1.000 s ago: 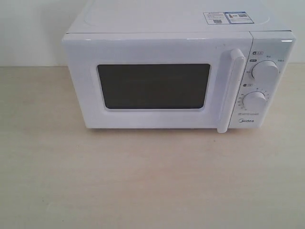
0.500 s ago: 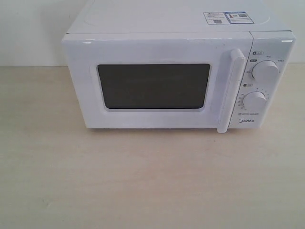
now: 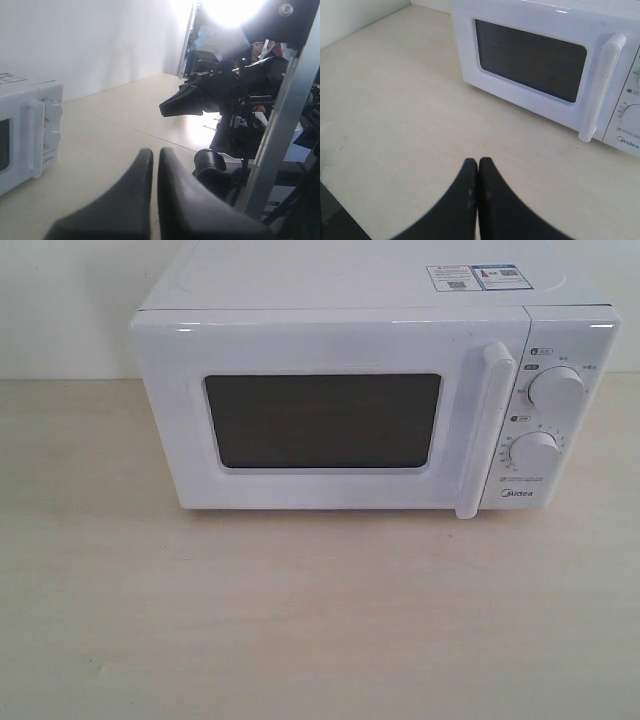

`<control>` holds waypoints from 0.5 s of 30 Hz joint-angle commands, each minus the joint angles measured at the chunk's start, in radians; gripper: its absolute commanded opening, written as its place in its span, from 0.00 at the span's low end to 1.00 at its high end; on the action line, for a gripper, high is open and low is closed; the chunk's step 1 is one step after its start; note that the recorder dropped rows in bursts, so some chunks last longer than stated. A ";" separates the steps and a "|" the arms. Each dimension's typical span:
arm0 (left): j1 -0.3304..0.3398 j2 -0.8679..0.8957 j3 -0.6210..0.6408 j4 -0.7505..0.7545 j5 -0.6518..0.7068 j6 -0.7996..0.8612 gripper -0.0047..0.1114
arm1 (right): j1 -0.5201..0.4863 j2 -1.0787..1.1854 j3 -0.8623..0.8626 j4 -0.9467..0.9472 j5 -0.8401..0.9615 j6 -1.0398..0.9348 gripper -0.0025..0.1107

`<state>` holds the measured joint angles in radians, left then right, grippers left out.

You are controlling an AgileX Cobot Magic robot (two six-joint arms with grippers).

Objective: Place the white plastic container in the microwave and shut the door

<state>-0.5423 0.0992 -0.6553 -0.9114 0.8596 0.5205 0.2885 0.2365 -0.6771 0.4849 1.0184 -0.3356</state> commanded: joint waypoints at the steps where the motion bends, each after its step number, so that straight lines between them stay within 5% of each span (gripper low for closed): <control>1: -0.004 -0.004 0.005 0.053 -0.035 -0.012 0.08 | 0.000 -0.005 0.002 -0.002 0.002 0.002 0.02; 15: -0.004 -0.004 0.005 0.064 -0.047 -0.012 0.08 | 0.000 -0.005 0.002 -0.002 0.002 0.002 0.02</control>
<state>-0.5423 0.0992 -0.6553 -0.8495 0.8275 0.5163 0.2885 0.2365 -0.6771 0.4849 1.0184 -0.3356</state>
